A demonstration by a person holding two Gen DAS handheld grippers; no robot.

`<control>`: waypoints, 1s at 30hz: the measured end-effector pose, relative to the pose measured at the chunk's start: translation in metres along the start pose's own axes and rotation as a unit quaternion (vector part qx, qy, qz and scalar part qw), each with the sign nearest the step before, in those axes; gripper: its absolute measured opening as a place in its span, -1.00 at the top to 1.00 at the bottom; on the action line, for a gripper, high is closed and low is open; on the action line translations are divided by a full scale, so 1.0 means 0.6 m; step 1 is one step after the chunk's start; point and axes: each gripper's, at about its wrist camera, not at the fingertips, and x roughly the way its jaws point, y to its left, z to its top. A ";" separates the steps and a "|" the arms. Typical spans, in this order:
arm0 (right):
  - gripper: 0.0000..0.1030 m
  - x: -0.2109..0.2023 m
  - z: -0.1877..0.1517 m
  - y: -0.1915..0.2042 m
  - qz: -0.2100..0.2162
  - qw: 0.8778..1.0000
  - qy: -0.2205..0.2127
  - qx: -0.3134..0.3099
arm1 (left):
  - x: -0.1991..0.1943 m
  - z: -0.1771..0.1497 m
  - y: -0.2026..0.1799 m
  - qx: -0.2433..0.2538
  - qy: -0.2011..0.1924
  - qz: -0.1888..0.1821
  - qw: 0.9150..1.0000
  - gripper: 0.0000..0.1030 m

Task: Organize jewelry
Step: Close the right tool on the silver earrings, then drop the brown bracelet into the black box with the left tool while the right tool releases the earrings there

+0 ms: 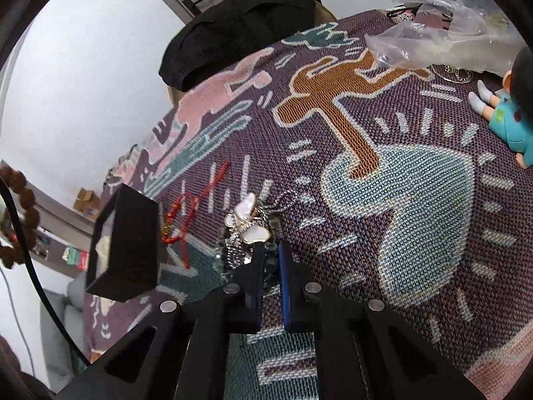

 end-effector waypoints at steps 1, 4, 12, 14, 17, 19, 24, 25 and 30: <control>0.82 -0.007 0.001 0.002 0.002 1.000 -0.006 0.000 | -0.002 -0.001 0.006 -0.004 0.000 0.001 1.000 0.64; 0.82 -0.034 0.006 0.012 0.014 1.000 -0.023 -0.004 | -0.008 -0.004 0.022 -0.014 -0.003 0.002 1.000 0.64; 0.82 -0.088 0.021 0.067 0.044 0.997 -0.049 -0.035 | -0.020 -0.014 0.067 -0.041 -0.007 0.006 0.999 0.64; 0.82 -0.100 0.024 0.081 0.047 0.996 -0.056 -0.042 | -0.019 -0.019 0.078 -0.046 -0.006 0.007 0.999 0.64; 0.82 -0.120 0.032 0.105 0.051 0.995 -0.069 -0.056 | -0.009 -0.029 0.092 -0.054 0.002 0.009 0.999 0.64; 0.82 -0.132 0.036 0.121 0.054 0.993 -0.076 -0.065 | 0.004 -0.039 0.100 -0.058 0.010 0.007 0.998 0.64; 0.82 -0.155 0.045 0.158 0.060 0.991 -0.088 -0.086 | 0.033 -0.056 0.121 -0.090 0.028 -0.012 0.995 0.63; 0.82 -0.157 0.047 0.166 0.061 0.990 -0.090 -0.091 | 0.037 -0.058 0.127 -0.099 0.033 -0.017 0.994 0.62; 0.82 -0.156 0.052 0.204 0.067 0.988 -0.088 -0.111 | 0.032 -0.062 0.149 -0.121 0.031 -0.020 0.992 -0.35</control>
